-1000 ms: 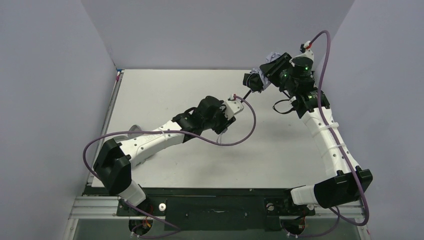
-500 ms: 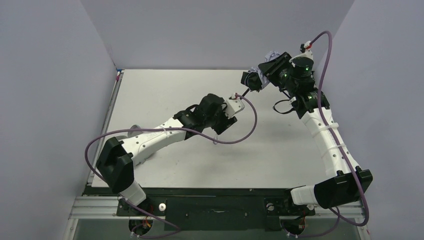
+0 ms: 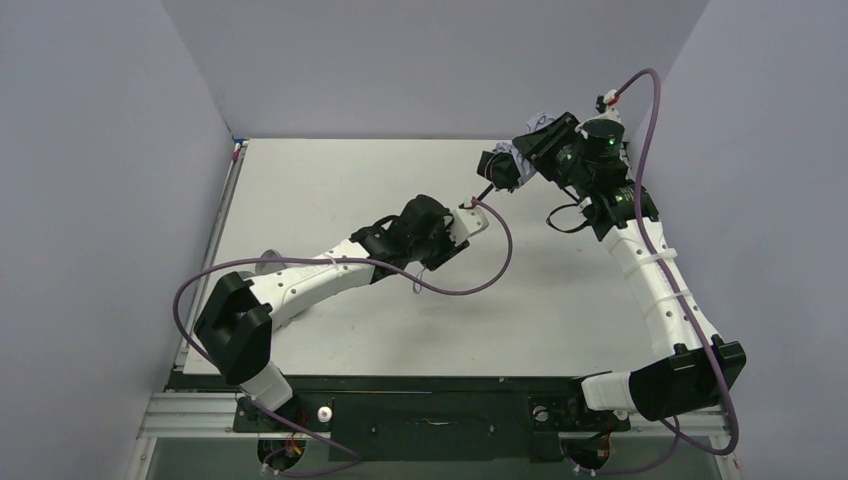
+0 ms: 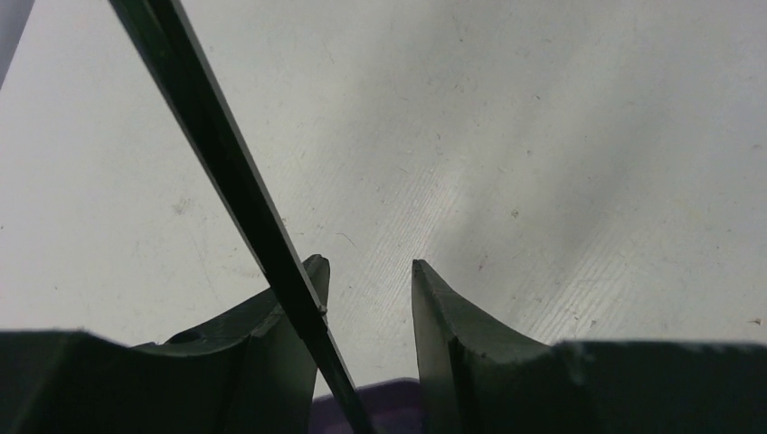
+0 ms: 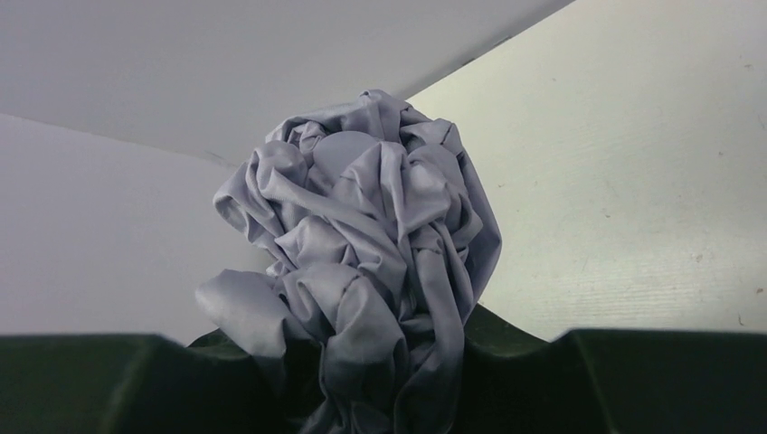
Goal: Open the umbrella
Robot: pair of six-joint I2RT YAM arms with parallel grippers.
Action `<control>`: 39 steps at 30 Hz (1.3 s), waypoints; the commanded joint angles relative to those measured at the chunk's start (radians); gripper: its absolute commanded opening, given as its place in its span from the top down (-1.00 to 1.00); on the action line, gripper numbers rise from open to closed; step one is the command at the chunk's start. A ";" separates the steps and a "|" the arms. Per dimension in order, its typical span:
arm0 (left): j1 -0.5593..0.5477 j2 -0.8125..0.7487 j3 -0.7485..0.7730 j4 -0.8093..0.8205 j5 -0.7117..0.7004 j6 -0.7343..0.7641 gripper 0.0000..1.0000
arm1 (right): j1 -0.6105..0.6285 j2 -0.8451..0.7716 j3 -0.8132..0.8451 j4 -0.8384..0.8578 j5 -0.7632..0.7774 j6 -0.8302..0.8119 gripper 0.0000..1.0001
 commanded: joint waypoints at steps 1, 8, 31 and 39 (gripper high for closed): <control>0.039 -0.013 -0.078 -0.185 0.002 0.019 0.24 | -0.079 -0.032 0.104 0.179 0.016 0.028 1.00; 0.074 -0.008 -0.152 -0.211 0.009 0.012 0.16 | -0.161 0.004 0.148 0.241 -0.027 0.062 1.00; 0.077 -0.022 0.036 -0.237 0.151 -0.022 -0.29 | -0.208 0.014 0.072 0.354 -0.090 0.034 1.00; 0.146 -0.141 0.194 -0.146 0.418 -0.110 -0.95 | -0.135 -0.008 -0.033 0.402 -0.204 -0.009 1.00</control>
